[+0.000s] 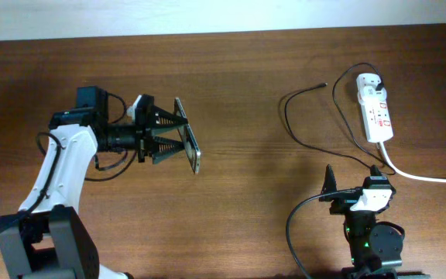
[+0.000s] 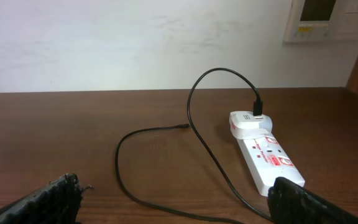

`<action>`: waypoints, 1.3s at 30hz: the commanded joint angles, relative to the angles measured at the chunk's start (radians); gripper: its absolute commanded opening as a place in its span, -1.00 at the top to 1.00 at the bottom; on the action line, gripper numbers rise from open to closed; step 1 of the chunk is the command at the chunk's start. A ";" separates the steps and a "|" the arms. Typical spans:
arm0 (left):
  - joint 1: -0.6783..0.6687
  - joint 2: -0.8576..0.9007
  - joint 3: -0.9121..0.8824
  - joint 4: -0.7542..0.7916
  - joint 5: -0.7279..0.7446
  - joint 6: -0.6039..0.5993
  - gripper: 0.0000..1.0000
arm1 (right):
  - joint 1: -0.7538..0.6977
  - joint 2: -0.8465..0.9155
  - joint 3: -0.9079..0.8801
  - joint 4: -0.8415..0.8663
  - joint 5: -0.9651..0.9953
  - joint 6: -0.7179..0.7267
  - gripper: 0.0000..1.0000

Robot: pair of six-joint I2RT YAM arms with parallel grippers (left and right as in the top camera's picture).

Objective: Plug charger to phone and switch on socket

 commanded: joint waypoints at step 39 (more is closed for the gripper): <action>0.006 -0.002 0.000 -0.005 0.164 -0.042 -0.05 | -0.005 0.003 0.034 0.001 -1.005 0.739 -0.97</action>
